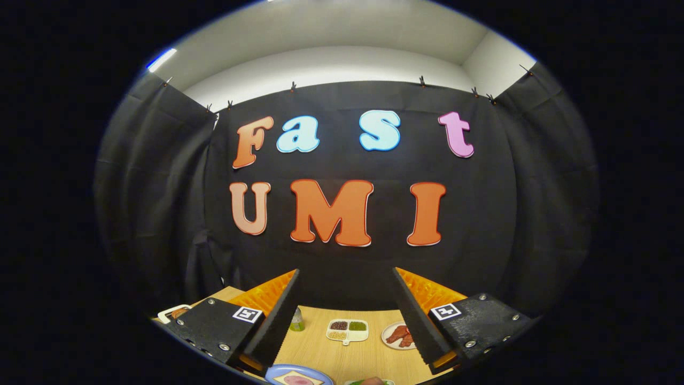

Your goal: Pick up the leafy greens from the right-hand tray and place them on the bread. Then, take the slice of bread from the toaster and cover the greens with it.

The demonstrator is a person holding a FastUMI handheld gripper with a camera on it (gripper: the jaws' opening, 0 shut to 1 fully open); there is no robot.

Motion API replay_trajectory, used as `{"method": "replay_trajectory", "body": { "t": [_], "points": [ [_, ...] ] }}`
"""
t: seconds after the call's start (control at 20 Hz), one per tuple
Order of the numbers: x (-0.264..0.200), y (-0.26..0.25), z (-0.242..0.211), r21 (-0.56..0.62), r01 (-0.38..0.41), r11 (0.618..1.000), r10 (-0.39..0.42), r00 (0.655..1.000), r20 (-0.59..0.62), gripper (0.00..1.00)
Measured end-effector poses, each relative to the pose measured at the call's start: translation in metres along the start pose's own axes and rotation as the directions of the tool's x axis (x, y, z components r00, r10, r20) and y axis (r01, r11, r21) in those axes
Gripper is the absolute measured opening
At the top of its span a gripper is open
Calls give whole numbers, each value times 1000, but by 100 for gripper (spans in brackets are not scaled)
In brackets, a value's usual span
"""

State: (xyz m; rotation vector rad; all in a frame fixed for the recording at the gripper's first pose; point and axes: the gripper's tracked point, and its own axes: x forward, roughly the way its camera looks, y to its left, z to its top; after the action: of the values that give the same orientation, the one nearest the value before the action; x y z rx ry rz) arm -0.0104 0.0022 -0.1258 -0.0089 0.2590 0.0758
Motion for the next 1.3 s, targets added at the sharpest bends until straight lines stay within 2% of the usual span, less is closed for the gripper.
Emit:
{"method": "replay_trajectory", "body": {
  "t": [0.25,0.55,0.85,1.1,1.3],
  "points": [
    [7,-16,-80,4,-2,1000,3,980,-198,99],
    [-6,-34,-173,39,26,999,-7,903,-431,99],
    [-23,-44,-250,-31,1,1000,-20,786,-618,99],
    [-45,-54,-316,-25,8,1000,-24,650,-760,96],
    [-66,-55,-362,-31,-24,999,-14,537,-844,96]
  ]
}}
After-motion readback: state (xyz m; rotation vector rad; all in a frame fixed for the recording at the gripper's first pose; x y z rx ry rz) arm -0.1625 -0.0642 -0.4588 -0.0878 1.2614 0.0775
